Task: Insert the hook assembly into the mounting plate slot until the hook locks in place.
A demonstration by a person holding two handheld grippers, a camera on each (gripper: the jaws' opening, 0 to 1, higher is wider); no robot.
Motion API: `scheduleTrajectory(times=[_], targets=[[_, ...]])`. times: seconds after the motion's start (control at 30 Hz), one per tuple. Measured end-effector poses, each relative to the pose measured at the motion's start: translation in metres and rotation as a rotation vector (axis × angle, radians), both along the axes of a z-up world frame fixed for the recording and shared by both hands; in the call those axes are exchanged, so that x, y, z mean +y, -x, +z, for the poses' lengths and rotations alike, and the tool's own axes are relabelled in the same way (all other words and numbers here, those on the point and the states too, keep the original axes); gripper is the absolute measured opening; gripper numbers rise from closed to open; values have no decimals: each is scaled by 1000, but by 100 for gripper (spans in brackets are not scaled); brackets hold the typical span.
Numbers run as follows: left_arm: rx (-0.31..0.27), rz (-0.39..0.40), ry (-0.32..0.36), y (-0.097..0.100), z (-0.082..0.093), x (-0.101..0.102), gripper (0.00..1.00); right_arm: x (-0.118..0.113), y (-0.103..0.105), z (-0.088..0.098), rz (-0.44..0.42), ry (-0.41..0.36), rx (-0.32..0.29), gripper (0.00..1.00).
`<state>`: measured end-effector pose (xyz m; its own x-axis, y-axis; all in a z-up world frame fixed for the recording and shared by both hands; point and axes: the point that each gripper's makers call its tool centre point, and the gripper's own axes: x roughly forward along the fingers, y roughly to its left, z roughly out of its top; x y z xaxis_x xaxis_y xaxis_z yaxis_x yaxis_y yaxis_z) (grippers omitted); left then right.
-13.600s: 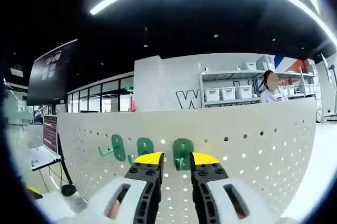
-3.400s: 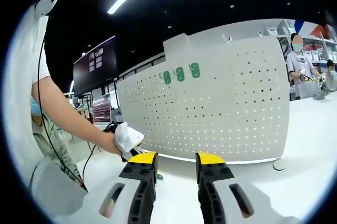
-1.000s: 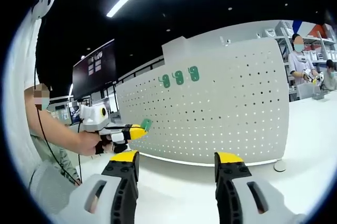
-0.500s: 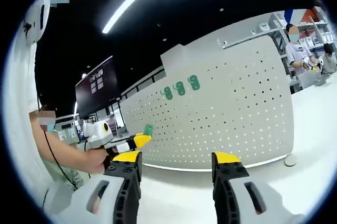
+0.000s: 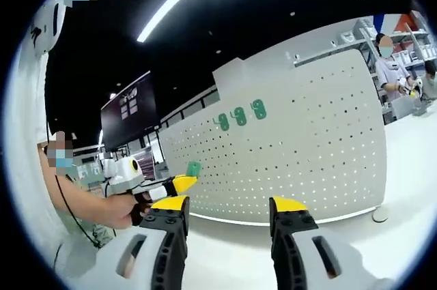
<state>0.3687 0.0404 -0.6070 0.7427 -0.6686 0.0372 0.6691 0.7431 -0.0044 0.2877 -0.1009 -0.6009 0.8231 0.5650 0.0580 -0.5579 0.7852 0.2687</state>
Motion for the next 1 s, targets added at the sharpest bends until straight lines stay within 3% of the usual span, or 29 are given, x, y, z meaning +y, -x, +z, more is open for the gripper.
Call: scheduleTrajectory(times=[0.4, 1.0], targets=[[0, -8, 15, 17, 13, -16, 3, 29, -7, 12, 70, -9, -26, 37], [3, -12, 42, 35, 20, -26, 2, 55, -11, 26, 127, -27, -52, 31]])
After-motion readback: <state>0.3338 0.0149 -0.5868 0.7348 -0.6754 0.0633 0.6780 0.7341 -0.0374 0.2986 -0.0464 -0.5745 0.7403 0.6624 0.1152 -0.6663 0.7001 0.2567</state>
